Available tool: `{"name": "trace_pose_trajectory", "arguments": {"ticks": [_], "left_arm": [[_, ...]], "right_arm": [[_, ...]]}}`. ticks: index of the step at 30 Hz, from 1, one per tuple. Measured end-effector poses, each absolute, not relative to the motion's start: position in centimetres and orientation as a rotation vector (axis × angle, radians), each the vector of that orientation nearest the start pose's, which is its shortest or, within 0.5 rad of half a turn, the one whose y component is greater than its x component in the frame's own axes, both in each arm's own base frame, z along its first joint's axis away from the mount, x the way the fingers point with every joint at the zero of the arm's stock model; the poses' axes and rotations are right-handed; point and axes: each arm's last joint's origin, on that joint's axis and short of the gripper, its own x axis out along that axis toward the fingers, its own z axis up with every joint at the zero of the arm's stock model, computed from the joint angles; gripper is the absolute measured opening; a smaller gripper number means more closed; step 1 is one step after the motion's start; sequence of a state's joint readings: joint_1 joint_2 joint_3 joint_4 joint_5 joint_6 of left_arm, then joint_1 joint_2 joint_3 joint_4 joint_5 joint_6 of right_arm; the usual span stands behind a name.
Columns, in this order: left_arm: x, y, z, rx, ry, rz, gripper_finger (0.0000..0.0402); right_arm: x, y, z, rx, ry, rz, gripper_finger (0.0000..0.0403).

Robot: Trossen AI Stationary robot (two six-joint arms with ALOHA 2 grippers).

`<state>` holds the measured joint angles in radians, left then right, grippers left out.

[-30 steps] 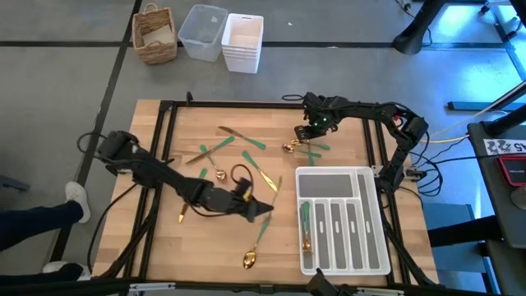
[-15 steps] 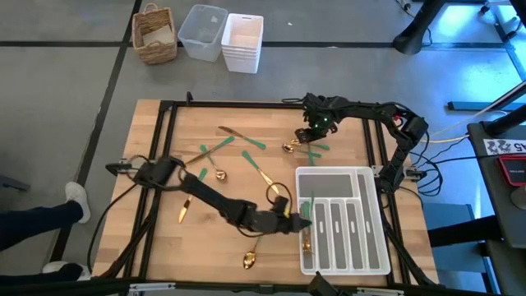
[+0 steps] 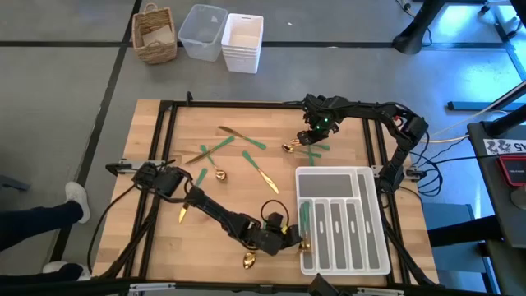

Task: Sort silverware
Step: Put the green fork in the white silverware tray

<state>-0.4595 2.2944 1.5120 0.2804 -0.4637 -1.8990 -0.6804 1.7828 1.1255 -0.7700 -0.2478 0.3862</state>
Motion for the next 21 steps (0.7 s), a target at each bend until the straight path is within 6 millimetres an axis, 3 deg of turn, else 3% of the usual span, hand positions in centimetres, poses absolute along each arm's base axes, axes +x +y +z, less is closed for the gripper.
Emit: {"name": "trace_pose_trajectory", "arguments": {"ticks": [17, 21], "left_arm": [[46.2, -17.3, 12.6, -1.527, 0.269, 0.428, 0.0016], [46.3, -17.0, 12.5, -1.523, 0.322, 0.413, 0.004]], "right_arm": [[25.3, -19.6, 16.5, 0.967, 1.223, -0.613, 0.0083], [25.3, -19.6, 16.5, 0.968, 1.223, -0.613, 0.0083]]}}
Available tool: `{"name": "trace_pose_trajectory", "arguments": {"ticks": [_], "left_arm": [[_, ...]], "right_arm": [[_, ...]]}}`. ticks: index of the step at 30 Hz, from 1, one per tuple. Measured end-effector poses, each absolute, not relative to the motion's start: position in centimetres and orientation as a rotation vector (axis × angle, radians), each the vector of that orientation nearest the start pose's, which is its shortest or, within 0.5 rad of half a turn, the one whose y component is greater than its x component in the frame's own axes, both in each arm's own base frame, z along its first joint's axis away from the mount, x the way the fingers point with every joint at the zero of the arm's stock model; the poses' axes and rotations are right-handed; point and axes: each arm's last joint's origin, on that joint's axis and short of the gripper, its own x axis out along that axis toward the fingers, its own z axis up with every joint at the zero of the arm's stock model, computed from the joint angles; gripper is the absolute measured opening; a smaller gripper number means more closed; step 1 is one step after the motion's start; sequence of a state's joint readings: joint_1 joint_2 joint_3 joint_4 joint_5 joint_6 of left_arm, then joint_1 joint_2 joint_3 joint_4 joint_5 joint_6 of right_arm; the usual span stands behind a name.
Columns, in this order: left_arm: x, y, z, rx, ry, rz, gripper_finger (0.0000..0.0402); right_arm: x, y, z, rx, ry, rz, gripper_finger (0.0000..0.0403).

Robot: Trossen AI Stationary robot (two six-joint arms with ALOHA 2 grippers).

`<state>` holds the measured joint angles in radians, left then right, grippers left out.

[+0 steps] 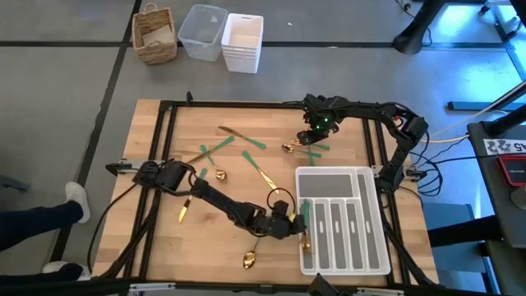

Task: Sort silverware
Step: Put the green fork in the white silverware tray

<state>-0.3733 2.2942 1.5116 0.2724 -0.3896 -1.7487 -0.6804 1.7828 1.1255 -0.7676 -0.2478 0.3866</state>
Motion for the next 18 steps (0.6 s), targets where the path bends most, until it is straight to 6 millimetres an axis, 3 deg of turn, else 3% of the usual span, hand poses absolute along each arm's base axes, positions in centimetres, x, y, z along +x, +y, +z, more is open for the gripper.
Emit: {"name": "trace_pose_trajectory", "arguments": {"ticks": [8, 18], "left_arm": [[46.5, -17.0, 12.9, -1.547, 0.35, 0.36, 0.011], [46.9, -17.8, 14.0, -1.52, 0.62, -0.068, 0.0106]], "right_arm": [[25.5, -19.8, 16.5, 0.949, 1.196, -0.62, 0.0083], [26.1, -20.2, 15.4, 0.995, 1.172, -0.657, 0.0083]]}}
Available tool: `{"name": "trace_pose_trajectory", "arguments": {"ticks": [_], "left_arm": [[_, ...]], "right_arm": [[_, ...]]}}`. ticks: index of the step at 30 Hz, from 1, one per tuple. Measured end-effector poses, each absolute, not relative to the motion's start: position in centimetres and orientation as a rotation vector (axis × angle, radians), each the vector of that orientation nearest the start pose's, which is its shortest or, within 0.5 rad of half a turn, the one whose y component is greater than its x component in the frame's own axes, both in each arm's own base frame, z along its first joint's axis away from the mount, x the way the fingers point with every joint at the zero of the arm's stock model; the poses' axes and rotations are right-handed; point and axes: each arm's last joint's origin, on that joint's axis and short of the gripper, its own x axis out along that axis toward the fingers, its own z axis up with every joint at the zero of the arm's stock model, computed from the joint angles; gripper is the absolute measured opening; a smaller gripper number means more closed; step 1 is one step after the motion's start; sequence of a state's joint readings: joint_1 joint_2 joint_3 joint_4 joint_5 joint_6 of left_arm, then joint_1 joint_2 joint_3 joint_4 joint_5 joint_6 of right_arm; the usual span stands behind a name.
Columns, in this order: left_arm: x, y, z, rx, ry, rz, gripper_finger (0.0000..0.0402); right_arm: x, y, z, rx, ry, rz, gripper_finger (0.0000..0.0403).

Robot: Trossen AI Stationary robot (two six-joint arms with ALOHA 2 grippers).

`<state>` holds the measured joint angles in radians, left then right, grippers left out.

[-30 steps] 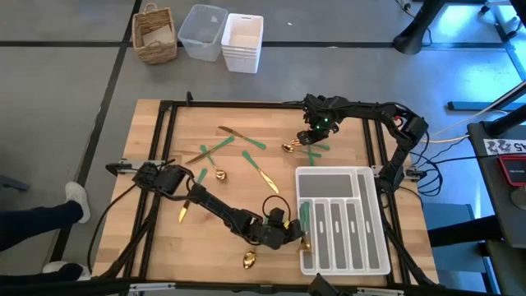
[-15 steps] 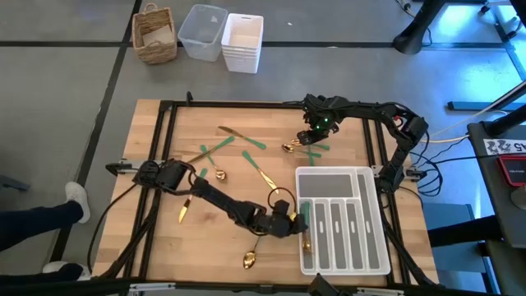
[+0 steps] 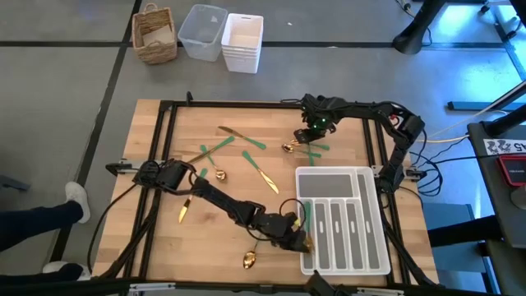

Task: Sort silverware
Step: Put the green fork in the white silverware tray

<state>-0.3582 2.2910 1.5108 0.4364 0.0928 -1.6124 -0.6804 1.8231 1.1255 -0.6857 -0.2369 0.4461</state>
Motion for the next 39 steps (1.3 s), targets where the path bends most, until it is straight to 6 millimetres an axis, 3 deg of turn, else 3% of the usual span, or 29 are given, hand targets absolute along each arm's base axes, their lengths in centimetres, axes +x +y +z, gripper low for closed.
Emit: {"name": "trace_pose_trajectory", "arguments": {"ticks": [7, 12, 22, 26, 31, 39], "left_arm": [[46.5, -17.7, 15.6, -1.378, 0.656, -0.171, 0.0096], [45.1, -17.0, 17.4, -1.205, 0.774, -0.093, 0.0096], [37.5, -13.7, 22.0, -0.732, 1.164, 0.322, 0.0096], [34.4, -12.4, 24.5, -0.603, 1.238, 0.437, 0.0095], [31.6, -11.0, 27.4, -0.513, 1.209, 0.542, 0.0095], [29.8, -9.9, 30.4, -0.447, 1.06, 0.596, 0.0095]], "right_arm": [[26.3, -20.5, 14.1, 1.024, 1.201, -0.682, 0.0083], [26.3, -20.5, 13.7, 1.028, 1.213, -0.683, 0.0083], [26.3, -20.5, 13.6, 1.018, 1.219, -0.695, 0.0081], [26.2, -20.5, 13.5, 1.001, 1.227, -0.726, 0.0056], [26.2, -20.6, 13.5, 0.996, 1.227, -0.766, 0.0012], [26.2, -20.7, 13.6, 1.003, 1.218, -0.759, 0.0017]]}}
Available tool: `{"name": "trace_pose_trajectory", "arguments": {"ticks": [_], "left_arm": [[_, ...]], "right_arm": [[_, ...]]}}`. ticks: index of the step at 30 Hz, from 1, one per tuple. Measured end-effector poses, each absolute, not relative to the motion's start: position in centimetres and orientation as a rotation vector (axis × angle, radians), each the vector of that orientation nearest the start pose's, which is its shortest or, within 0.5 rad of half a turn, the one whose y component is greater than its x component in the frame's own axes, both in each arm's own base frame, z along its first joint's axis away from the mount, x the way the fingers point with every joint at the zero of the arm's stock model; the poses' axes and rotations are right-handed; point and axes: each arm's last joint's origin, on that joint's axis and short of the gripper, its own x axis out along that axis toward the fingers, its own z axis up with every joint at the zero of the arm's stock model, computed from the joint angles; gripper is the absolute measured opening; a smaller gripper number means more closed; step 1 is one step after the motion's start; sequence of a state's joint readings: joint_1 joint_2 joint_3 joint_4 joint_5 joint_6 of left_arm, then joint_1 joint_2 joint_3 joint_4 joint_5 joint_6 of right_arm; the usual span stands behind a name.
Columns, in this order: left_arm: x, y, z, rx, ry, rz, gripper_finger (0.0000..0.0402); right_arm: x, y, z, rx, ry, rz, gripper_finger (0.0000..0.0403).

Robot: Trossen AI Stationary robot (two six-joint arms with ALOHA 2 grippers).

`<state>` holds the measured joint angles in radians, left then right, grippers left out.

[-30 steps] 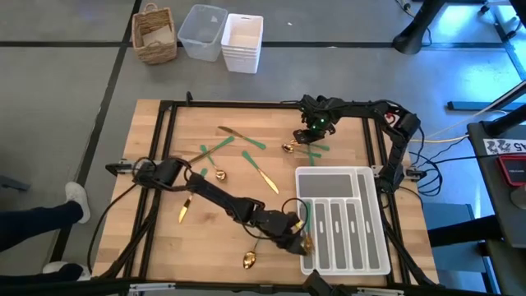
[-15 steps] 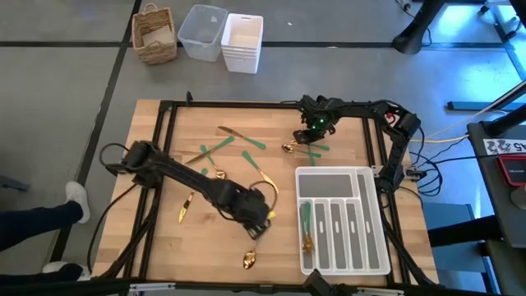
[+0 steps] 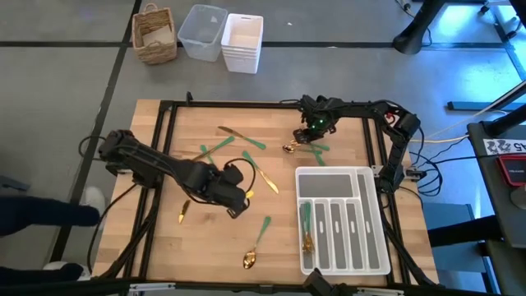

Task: Sort silverware
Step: Put the green fork in the white silverware tray

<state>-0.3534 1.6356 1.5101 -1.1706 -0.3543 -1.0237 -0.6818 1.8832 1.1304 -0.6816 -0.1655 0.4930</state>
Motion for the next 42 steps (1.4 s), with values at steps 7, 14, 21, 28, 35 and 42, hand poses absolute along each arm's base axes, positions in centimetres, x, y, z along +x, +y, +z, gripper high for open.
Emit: {"name": "trace_pose_trajectory", "arguments": {"ticks": [7, 14, 21, 28, 35, 42], "left_arm": [[29.7, -9.8, 30.6, -0.403, 1.049, 0.588, 0.0095], [29.6, -9.8, 30.6, -0.345, 1.063, 0.558, 0.0095], [28.6, -9.3, 30.4, -0.253, 1.143, 0.612, 0.0095], [26.6, -8.5, 30.3, -0.148, 1.241, 0.657, 0.0095], [23.4, -7.3, 29.8, -0.193, 1.17, 0.615, 0.0095], [20.2, -6.2, 27.7, -0.316, 1.035, 0.567, 0.0095]], "right_arm": [[27.2, -21.4, 15.7, 1.002, 1.226, -0.754, 0.0002], [28.5, -22.5, 19.9, 0.945, 1.218, -0.709, 0.0], [29.1, -22.7, 24.6, 0.909, 1.227, -0.59, 0.0], [29.8, -21.0, 29.3, 0.885, 1.258, -0.408, 0.0], [32.1, -15.2, 32.8, 0.703, 1.338, -0.204, 0.0], [34.6, -6.6, 33.8, 0.441, 1.403, 0.069, 0.0]]}}
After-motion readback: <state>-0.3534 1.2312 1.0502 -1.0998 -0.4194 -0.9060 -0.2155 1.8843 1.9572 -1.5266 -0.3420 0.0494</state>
